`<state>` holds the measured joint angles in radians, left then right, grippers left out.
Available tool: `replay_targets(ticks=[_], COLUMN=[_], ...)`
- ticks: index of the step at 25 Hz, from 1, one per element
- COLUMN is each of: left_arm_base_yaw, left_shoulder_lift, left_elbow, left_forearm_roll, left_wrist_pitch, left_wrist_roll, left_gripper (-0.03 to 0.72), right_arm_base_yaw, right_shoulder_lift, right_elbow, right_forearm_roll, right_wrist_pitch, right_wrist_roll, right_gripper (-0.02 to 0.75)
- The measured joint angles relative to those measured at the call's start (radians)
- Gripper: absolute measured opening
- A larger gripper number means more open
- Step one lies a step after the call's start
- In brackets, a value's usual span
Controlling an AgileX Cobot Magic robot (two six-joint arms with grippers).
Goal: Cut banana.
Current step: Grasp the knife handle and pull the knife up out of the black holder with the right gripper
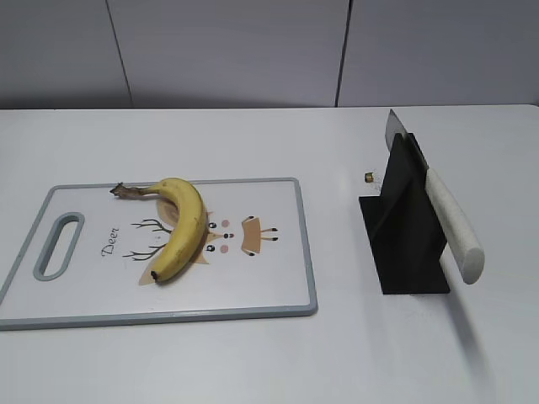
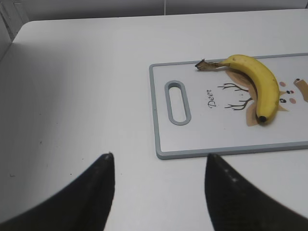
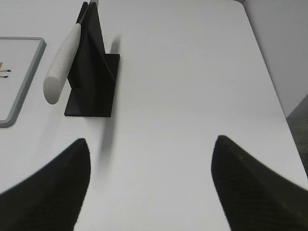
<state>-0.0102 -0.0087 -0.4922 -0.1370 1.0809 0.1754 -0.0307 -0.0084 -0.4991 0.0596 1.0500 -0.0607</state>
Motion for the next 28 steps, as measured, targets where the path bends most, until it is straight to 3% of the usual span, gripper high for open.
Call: replay_targets(ticks=[28], left_arm_base_yaw=[0.0], left_shoulder_lift=[0.0], left_elbow=[0.0], left_forearm_roll=[0.0], left_wrist_pitch=[0.0], left_wrist_roll=[0.0], left_gripper=[0.576], right_arm_base_yaw=[0.0], right_shoulder_lift=[0.0], right_elbow=[0.0], right_forearm_roll=[0.0], right_wrist_pitch=[0.0], right_wrist_roll=[-0.001], right_gripper=[0.592])
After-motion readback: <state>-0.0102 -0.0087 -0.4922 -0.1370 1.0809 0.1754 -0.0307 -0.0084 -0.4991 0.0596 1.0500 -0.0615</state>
